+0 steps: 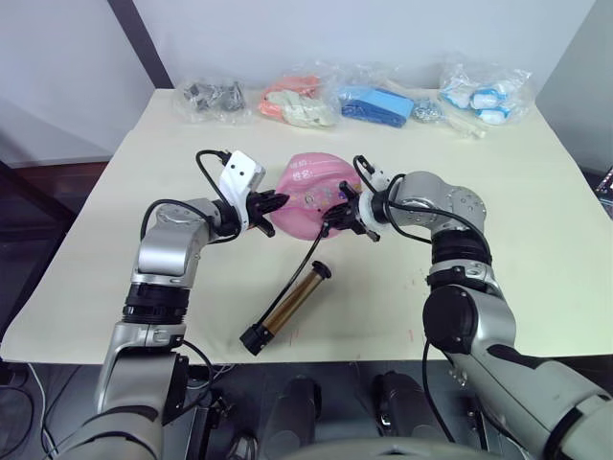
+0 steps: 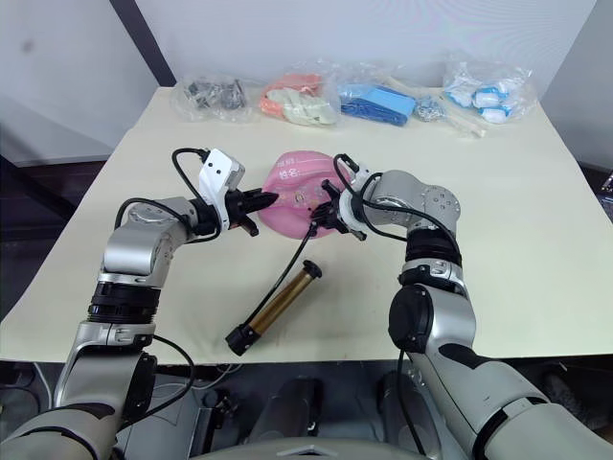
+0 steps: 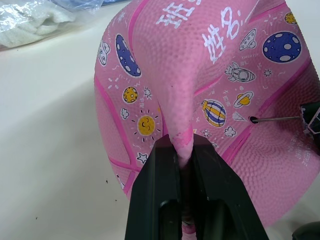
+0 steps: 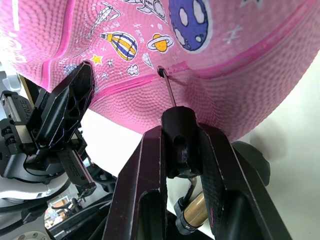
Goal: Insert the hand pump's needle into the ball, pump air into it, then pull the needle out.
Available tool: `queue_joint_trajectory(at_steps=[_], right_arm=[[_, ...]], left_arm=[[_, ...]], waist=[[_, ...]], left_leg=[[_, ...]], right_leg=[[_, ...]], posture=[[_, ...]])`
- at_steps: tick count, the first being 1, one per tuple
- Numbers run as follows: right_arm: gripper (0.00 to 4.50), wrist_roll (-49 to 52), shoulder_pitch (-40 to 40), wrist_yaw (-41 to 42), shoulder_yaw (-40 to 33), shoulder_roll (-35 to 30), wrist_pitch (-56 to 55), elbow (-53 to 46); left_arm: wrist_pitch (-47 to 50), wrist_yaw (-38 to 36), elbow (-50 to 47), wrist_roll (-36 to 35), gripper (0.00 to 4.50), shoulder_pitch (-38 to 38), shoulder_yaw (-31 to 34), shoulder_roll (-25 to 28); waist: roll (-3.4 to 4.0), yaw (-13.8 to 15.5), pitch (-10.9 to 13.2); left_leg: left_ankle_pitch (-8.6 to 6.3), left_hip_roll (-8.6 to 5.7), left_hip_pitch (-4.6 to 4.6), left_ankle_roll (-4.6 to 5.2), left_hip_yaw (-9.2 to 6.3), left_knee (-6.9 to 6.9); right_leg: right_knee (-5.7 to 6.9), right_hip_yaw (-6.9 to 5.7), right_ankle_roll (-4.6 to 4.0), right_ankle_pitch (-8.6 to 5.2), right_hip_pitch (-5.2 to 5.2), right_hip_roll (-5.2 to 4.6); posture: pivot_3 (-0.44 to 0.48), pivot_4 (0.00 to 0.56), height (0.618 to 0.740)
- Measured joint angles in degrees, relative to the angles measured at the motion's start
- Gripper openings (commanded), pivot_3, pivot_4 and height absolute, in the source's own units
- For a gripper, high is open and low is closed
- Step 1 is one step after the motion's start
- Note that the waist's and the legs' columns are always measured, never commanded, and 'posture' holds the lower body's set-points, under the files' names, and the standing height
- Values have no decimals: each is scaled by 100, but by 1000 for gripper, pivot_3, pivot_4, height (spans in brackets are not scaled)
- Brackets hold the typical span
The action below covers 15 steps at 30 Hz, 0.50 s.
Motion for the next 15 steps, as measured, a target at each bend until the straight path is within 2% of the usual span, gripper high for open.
queue_joint_trajectory(at_steps=[15], right_arm=[[380,118,4,-233,-3,67,-351,56]], left_arm=[[0,22,-76,1,0,50,2,6]], waist=[[5,-3,-2]], left_leg=[[0,0,2,0,0,-3]], right_leg=[[-1,0,0,0,1,0]], posture=[[0,150,740]])
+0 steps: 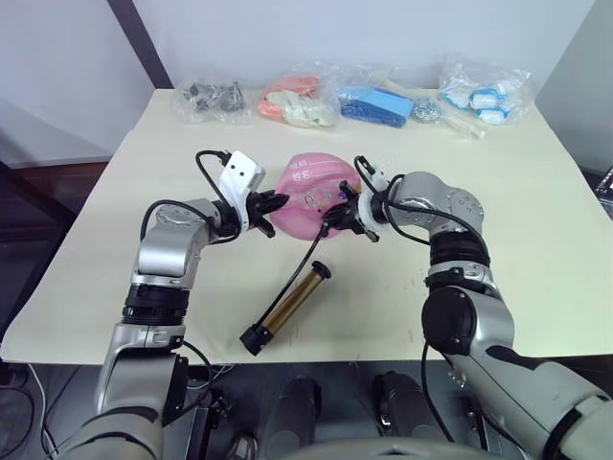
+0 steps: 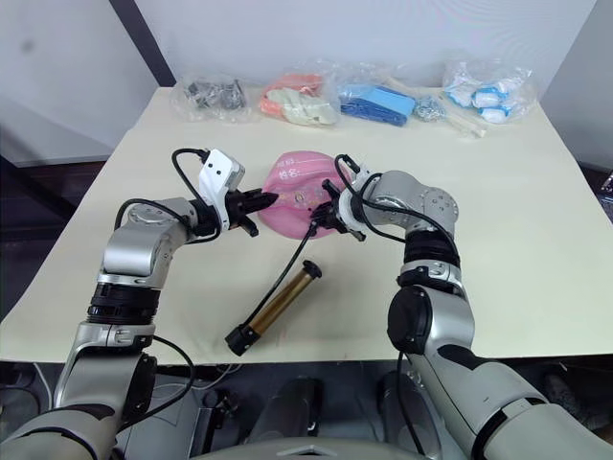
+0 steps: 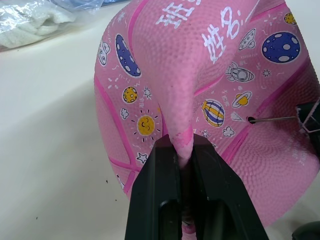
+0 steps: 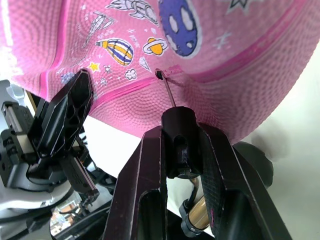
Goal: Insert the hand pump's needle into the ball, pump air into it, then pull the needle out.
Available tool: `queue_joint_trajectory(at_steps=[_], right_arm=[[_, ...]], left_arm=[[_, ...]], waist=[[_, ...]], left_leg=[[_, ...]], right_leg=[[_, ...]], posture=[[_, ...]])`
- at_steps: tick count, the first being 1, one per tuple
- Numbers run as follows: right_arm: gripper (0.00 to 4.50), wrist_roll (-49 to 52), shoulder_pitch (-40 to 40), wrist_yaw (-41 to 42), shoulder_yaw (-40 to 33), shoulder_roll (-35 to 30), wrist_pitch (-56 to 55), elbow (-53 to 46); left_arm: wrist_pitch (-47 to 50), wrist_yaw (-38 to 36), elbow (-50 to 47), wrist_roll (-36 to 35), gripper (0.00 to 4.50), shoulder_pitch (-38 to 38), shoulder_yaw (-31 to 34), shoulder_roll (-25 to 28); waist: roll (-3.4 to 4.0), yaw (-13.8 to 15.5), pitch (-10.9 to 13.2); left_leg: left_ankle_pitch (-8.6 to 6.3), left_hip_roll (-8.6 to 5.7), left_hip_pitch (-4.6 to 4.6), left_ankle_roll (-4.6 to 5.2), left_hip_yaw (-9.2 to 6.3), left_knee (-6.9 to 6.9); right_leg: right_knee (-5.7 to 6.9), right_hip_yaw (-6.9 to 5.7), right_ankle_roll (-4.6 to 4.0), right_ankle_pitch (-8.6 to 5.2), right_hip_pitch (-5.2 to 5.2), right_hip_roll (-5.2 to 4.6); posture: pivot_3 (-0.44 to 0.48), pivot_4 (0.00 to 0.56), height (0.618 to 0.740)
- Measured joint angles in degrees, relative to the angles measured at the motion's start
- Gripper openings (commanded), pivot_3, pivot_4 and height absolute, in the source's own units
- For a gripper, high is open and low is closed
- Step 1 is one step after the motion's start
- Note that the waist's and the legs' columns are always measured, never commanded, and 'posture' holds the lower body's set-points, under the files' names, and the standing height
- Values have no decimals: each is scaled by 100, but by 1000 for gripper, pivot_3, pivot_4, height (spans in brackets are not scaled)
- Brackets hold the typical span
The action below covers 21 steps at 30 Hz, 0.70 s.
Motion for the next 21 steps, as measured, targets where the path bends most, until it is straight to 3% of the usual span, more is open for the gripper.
queue_joint_trajectory(at_steps=[16,21], right_arm=[[380,181,0,-249,454,91,-772,-143],[380,-74,1,61,970,70,-540,-303]], left_arm=[[-5,121,-144,-1,0,130,4,-5],[-11,123,-142,1,0,157,28,31]], waist=[[7,-7,-3],[9,-33,-2]], left_leg=[[0,0,8,0,0,-3],[0,1,11,0,2,-8]], right_leg=[[-2,1,0,0,6,0],[-2,3,0,-1,6,2]], posture=[[0,150,740],[0,150,740]])
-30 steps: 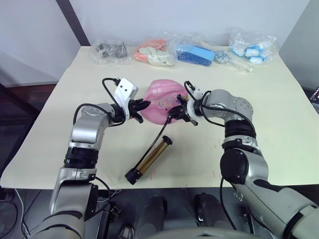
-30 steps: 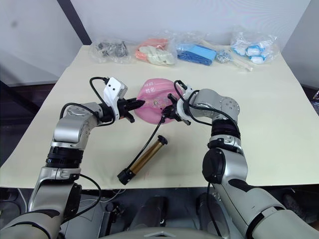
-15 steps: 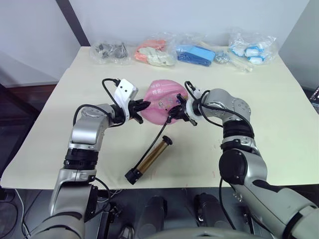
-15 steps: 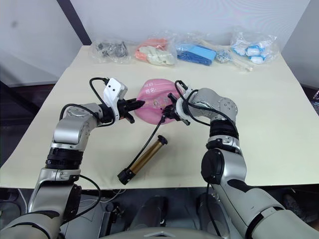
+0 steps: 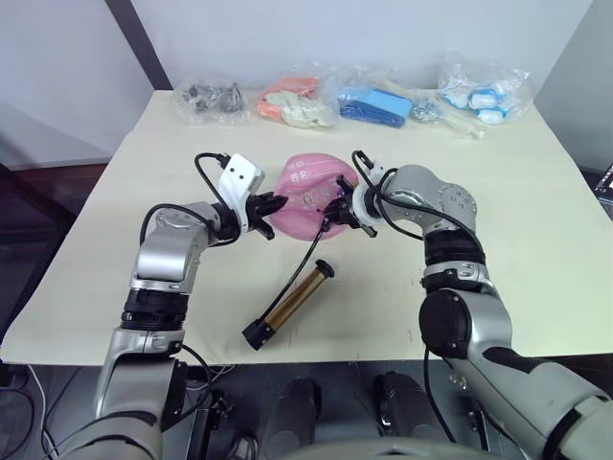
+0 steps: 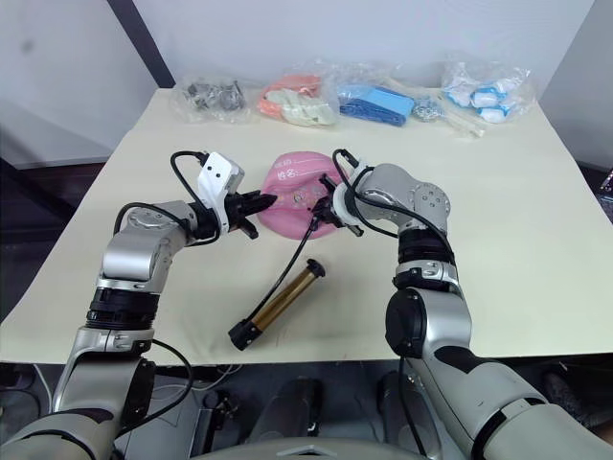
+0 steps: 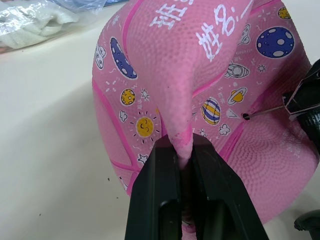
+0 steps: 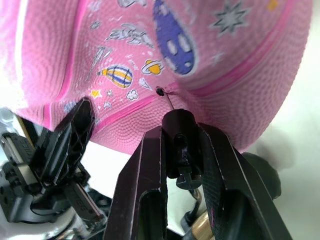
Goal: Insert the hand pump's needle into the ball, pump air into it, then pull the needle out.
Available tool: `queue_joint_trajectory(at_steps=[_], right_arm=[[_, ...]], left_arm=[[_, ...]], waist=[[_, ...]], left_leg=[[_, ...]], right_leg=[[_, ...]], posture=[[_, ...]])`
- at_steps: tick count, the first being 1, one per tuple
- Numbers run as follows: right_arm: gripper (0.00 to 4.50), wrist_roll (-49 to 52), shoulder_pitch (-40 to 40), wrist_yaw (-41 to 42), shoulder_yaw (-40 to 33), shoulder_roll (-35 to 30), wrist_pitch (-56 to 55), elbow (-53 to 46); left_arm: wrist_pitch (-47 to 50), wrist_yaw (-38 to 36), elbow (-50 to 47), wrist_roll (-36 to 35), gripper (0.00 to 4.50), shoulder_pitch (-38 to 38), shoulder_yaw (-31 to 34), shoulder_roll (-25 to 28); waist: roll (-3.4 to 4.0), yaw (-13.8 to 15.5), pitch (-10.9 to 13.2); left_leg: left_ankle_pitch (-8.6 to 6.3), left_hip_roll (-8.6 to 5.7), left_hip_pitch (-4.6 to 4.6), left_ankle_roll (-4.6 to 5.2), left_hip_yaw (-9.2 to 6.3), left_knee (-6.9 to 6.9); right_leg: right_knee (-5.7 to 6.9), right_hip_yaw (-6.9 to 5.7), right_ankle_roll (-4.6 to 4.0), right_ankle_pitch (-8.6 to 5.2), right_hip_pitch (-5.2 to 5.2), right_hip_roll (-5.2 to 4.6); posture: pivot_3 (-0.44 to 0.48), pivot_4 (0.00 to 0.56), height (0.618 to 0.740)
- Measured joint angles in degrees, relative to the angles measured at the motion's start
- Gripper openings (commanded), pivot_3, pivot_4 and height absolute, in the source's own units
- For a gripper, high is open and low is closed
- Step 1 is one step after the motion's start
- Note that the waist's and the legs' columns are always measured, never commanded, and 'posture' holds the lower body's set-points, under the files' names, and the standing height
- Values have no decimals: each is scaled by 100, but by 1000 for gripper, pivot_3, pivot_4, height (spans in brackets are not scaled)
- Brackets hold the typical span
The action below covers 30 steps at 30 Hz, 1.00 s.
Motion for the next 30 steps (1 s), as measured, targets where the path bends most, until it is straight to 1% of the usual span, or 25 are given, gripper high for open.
queue_joint_trajectory(at_steps=[5,9,12,16,18,20,23,26,30], right_arm=[[380,-481,43,546,352,-70,317,-196],[380,-775,143,875,450,-70,431,-373],[380,-831,151,932,428,-26,444,-387],[380,-723,154,814,182,4,284,-303],[380,-369,154,461,-117,20,9,-152],[380,-182,153,264,-209,23,-148,-146],[380,106,152,-64,-128,26,-296,-168],[380,123,153,-126,128,21,-236,-272],[380,144,156,-180,235,20,-230,-333]], left_arm=[[-3,0,13,0,0,25,24,9],[-9,-3,36,0,0,24,23,9],[-23,-3,47,0,0,23,22,8],[-59,-3,80,1,0,6,17,-3],[-103,-3,92,3,0,-19,-25,-4],[-122,-4,92,2,0,-24,-46,-6],[-159,-8,89,-1,0,-18,-70,-2],[-191,-8,104,1,0,-4,-68,14],[-238,-21,103,1,0,18,-69,31]], waist=[[0,-6,-1],[0,-4,-1],[0,0,-1],[0,9,-1],[0,21,-1],[1,25,0],[1,30,0],[1,28,0],[1,27,0]], left_leg=[[0,1,18,0,5,-24],[2,1,47,1,15,-51],[2,1,51,1,15,-56],[2,1,50,1,16,-57],[2,0,48,1,15,-57],[2,0,46,1,15,-57],[2,0,42,2,13,-59],[2,0,42,2,12,-62],[2,0,41,2,12,-67]], right_leg=[[0,8,-1,-1,2,1],[-3,20,-2,-1,16,1],[-4,21,-3,-1,17,1],[-7,21,-2,-1,17,0],[-11,20,-2,-1,18,-1],[-15,19,-2,-1,19,-2],[-22,16,-2,0,19,-2],[-27,15,-2,0,19,-2],[-34,15,-2,0,19,-2]], posture=[[0,150,740],[0,150,740],[0,150,740],[0,150,740],[0,150,740],[0,150,740],[0,150,740],[0,150,740],[0,150,740]])
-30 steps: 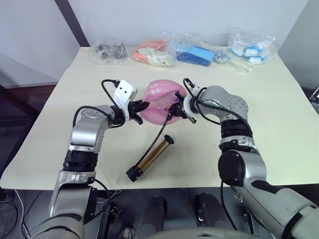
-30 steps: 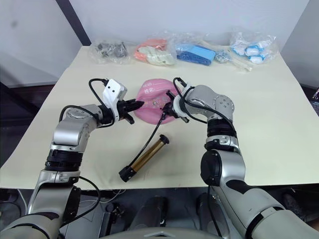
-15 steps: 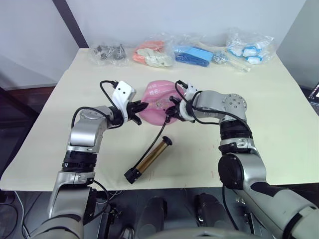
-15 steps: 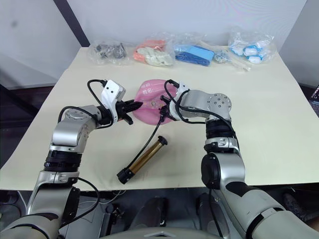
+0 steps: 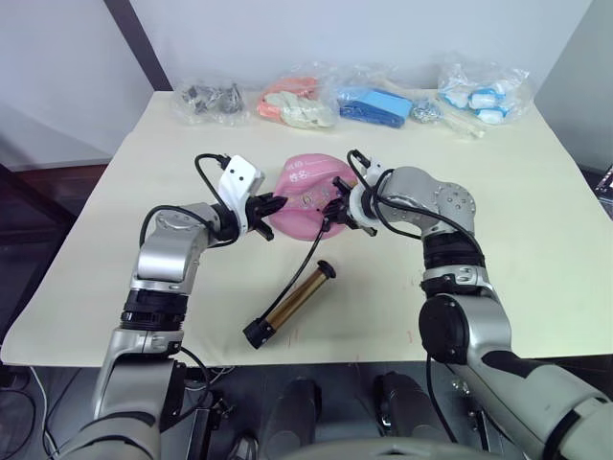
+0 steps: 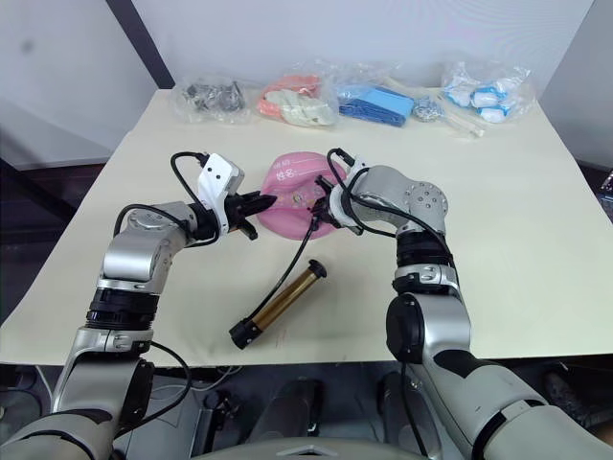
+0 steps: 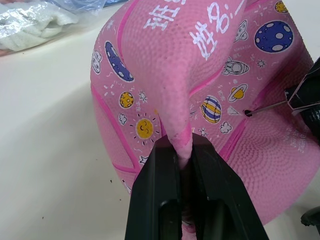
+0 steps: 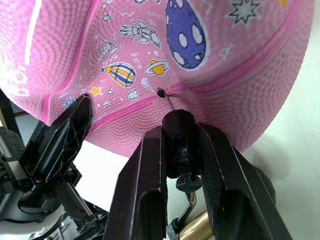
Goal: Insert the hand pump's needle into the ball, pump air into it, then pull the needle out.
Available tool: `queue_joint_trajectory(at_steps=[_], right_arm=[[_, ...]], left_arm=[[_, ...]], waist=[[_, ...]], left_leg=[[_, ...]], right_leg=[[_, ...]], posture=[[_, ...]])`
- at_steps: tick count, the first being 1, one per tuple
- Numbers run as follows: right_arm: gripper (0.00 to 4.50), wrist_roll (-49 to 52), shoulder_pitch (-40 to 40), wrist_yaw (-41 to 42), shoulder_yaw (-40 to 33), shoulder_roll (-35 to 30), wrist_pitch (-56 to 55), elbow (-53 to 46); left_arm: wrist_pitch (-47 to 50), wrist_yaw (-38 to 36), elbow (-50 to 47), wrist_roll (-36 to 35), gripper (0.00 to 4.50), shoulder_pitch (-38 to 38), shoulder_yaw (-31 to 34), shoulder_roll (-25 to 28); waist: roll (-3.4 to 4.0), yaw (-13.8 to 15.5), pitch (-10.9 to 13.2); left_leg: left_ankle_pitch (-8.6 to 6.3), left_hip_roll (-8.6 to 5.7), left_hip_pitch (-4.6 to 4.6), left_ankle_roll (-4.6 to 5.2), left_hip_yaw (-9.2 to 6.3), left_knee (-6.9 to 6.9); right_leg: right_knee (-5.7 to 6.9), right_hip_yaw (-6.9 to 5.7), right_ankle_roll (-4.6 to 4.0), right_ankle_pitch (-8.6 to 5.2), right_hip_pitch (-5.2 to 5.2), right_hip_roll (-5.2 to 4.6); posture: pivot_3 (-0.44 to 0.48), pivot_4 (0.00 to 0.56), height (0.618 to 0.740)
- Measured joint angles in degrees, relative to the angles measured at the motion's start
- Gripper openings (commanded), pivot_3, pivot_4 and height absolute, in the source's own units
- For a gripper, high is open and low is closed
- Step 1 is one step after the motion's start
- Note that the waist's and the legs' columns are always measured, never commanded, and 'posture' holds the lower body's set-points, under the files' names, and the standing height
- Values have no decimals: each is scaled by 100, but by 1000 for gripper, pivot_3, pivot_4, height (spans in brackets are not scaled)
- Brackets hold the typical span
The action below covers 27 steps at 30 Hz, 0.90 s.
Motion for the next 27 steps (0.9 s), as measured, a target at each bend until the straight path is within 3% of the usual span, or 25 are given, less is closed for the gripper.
queue_joint_trajectory(at_steps=[9,27], right_arm=[[380,396,-231,-768,24,26,63,304],[380,1655,-230,-1674,154,35,-1035,276]], left_arm=[[-49,-104,-4,-3,0,37,-14,22],[-85,-130,-20,-3,0,54,-12,101]], waist=[[7,-6,-5],[9,-17,-4]], left_leg=[[0,1,4,0,-3,-6],[0,3,-11,0,-2,-18]], right_leg=[[-13,-5,0,0,10,0],[-24,-5,0,0,-3,0]], posture=[[0,150,740],[0,150,740]])
